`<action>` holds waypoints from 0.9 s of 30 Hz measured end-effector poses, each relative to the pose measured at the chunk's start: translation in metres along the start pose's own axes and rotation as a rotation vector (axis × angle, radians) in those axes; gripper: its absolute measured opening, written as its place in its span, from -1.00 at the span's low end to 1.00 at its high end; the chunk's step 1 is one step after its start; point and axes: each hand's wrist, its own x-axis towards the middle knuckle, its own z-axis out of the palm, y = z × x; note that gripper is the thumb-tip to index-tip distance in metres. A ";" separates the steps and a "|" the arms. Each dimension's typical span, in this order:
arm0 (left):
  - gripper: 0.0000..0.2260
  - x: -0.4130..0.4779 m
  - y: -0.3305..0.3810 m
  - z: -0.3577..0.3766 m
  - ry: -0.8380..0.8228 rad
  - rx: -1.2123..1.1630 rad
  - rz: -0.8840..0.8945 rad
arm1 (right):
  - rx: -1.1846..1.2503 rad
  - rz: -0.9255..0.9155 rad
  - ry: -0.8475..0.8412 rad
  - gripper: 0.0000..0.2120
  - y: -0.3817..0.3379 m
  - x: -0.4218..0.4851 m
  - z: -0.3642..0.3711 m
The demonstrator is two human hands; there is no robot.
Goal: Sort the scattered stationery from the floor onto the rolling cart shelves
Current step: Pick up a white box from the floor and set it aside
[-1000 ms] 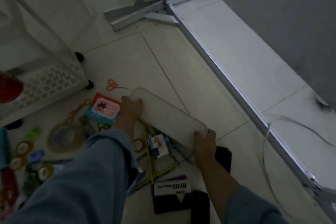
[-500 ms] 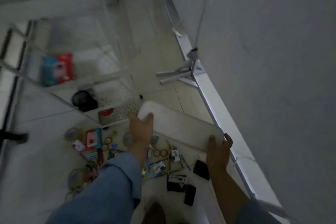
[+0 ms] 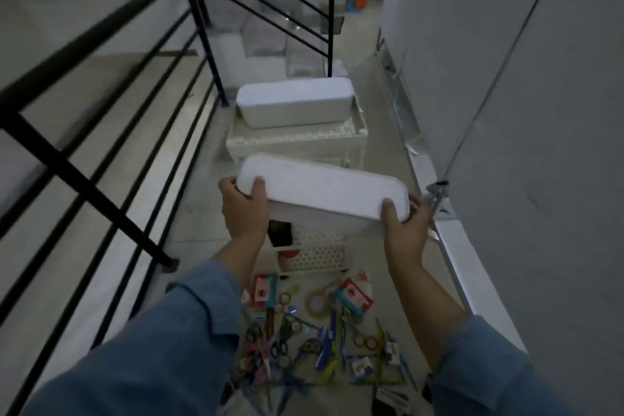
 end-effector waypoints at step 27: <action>-0.64 0.188 0.015 0.048 -0.199 0.054 0.030 | -0.474 -0.322 -0.205 -0.63 -0.033 0.165 0.143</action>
